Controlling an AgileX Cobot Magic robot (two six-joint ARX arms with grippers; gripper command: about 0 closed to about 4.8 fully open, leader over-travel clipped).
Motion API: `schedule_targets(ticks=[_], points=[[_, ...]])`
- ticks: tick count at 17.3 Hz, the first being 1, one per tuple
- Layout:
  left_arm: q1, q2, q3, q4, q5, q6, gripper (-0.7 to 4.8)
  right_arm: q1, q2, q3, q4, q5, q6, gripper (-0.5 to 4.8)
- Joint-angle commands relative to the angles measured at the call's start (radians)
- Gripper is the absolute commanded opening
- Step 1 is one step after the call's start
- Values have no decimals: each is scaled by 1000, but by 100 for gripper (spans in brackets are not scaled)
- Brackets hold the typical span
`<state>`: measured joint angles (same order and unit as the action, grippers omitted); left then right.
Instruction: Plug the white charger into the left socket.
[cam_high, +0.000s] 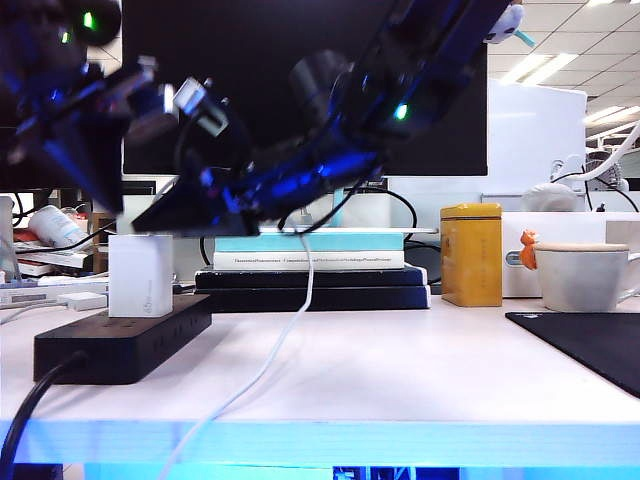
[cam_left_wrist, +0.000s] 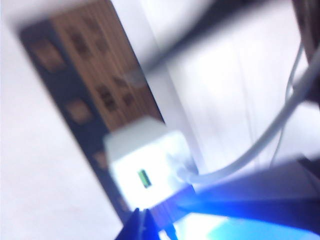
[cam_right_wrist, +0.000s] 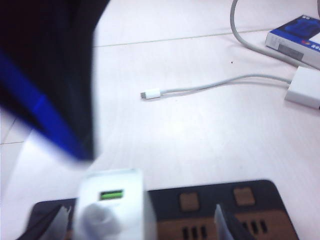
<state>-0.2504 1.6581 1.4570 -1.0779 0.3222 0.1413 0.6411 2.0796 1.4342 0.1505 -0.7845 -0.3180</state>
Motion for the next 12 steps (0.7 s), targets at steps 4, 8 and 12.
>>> schedule_targets(ticks=[4, 8, 12], points=[[0, -6, 117, -14, -79, -46, -6, -22, -103, 3, -292, 3, 3, 358], [0, -17, 140, -34, -79, -49, -6, -20, -113, 3, -443, 20, 3, 360], [0, -18, 140, -55, -79, -48, -6, 0, -113, 3, -580, -73, -30, 360]])
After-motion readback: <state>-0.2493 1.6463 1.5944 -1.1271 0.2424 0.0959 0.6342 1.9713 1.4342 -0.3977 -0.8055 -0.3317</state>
